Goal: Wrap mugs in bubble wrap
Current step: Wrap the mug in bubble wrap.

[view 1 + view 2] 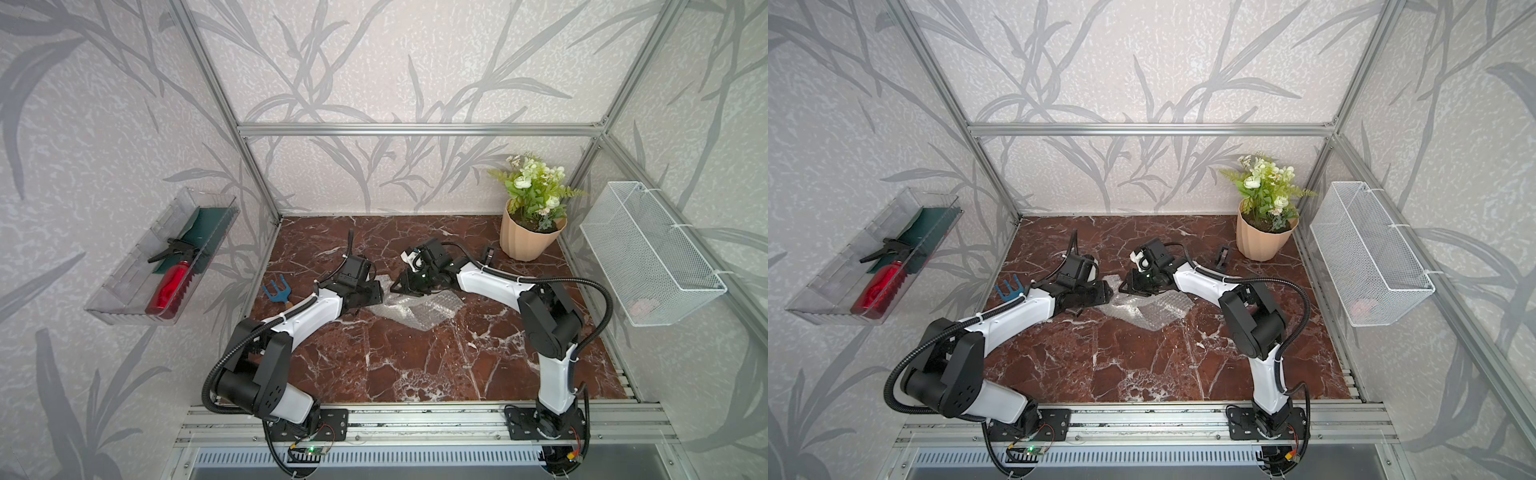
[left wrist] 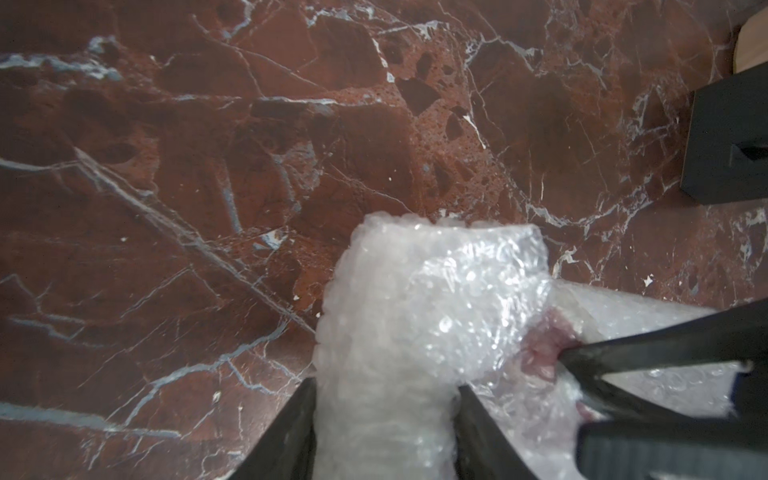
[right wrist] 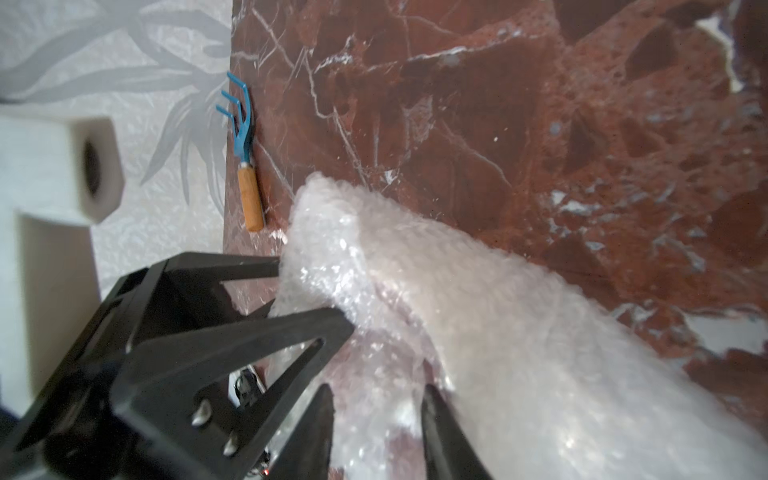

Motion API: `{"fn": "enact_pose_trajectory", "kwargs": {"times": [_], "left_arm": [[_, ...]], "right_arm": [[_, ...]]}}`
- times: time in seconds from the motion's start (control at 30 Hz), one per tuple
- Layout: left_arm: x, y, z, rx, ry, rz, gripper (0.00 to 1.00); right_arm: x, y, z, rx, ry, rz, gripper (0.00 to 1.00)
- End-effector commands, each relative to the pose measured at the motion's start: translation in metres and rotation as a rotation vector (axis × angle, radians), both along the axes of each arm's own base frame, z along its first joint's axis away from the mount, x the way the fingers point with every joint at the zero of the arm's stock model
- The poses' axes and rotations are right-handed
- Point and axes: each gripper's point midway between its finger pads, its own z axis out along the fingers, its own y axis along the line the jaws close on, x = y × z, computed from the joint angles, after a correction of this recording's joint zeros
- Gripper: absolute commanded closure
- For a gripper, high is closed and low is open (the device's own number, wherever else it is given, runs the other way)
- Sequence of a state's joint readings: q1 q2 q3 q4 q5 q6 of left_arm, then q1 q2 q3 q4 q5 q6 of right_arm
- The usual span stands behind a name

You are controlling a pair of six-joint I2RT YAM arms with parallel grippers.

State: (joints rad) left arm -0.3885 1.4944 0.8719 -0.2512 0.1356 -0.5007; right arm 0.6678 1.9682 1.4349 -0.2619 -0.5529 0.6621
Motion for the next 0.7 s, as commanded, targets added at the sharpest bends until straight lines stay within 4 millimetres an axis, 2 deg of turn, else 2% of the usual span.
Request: {"fn": "enact_pose_trajectory", "kwargs": {"times": [0.0, 0.07, 0.2, 0.33, 0.43, 0.57, 0.67], "left_arm": [[-0.012, 0.011, -0.017, 0.067, 0.063, 0.024, 0.55], [-0.012, 0.01, -0.018, 0.072, 0.066, 0.027, 0.56], [-0.012, 0.01, -0.021, 0.082, 0.073, 0.036, 0.57], [-0.011, 0.008, -0.021, 0.089, 0.07, 0.034, 0.58], [-0.011, 0.007, -0.021, 0.092, 0.069, 0.029, 0.59], [-0.012, 0.007, -0.019, 0.096, 0.067, 0.029, 0.59], [-0.012, 0.008, -0.019, 0.098, 0.064, 0.026, 0.59]], "right_arm": [[-0.007, -0.027, 0.026, -0.051, -0.033, 0.0, 0.51], [-0.011, -0.044, 0.029, -0.077, -0.038, -0.021, 0.45], [-0.023, -0.094, 0.025, -0.143, -0.031, -0.094, 0.31], [-0.033, -0.141, 0.005, -0.206, -0.021, -0.158, 0.2], [-0.038, -0.167, -0.016, -0.248, -0.024, -0.188, 0.17], [-0.038, -0.185, -0.038, -0.29, -0.044, -0.204, 0.16], [-0.03, -0.188, -0.052, -0.316, -0.069, -0.198, 0.14]]}}
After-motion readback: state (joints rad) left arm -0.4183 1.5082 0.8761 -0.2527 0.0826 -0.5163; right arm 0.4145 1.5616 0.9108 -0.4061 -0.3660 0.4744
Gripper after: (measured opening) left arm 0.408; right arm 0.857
